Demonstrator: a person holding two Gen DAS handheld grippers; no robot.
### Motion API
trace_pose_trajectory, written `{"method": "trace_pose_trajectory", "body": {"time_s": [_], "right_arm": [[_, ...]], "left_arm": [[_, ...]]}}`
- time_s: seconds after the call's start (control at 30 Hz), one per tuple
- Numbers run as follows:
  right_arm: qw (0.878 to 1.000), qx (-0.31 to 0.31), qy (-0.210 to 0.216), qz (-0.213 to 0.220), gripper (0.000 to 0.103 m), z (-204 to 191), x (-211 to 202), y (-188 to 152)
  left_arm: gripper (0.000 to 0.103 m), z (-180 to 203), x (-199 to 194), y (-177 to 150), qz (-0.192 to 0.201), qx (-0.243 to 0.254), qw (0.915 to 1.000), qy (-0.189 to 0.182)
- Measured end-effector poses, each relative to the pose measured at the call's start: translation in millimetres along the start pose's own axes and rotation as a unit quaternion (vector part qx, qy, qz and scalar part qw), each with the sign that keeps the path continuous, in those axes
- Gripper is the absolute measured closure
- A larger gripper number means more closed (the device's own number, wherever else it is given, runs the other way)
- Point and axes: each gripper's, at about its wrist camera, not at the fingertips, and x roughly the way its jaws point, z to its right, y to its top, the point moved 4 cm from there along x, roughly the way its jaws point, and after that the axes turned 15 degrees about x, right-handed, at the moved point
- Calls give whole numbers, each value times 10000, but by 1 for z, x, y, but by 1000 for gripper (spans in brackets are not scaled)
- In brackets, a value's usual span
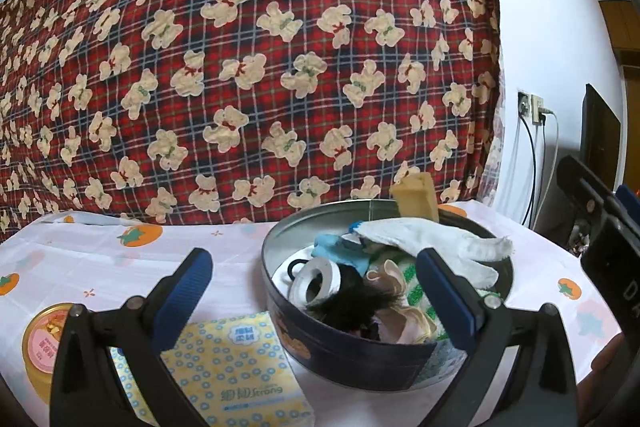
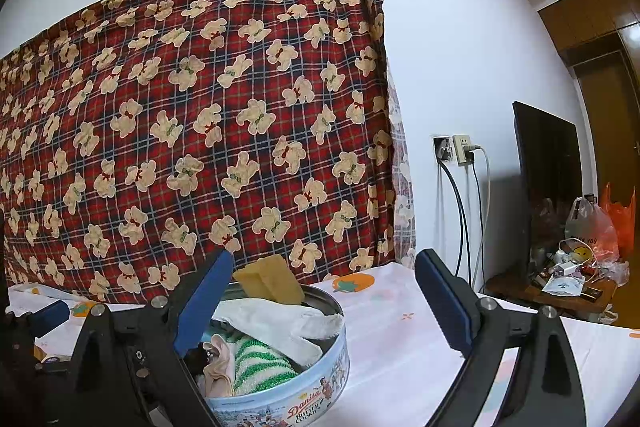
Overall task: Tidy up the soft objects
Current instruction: 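Move both open tools up and away from the tin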
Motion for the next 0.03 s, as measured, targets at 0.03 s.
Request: {"method": "trace_pose_trajectory", "body": {"time_s": [0.03], "right_arm": [[10000,1,2,0,9,0,0,0]], "left_arm": [[0,0,0,0,-9,15,10000,19]]}}
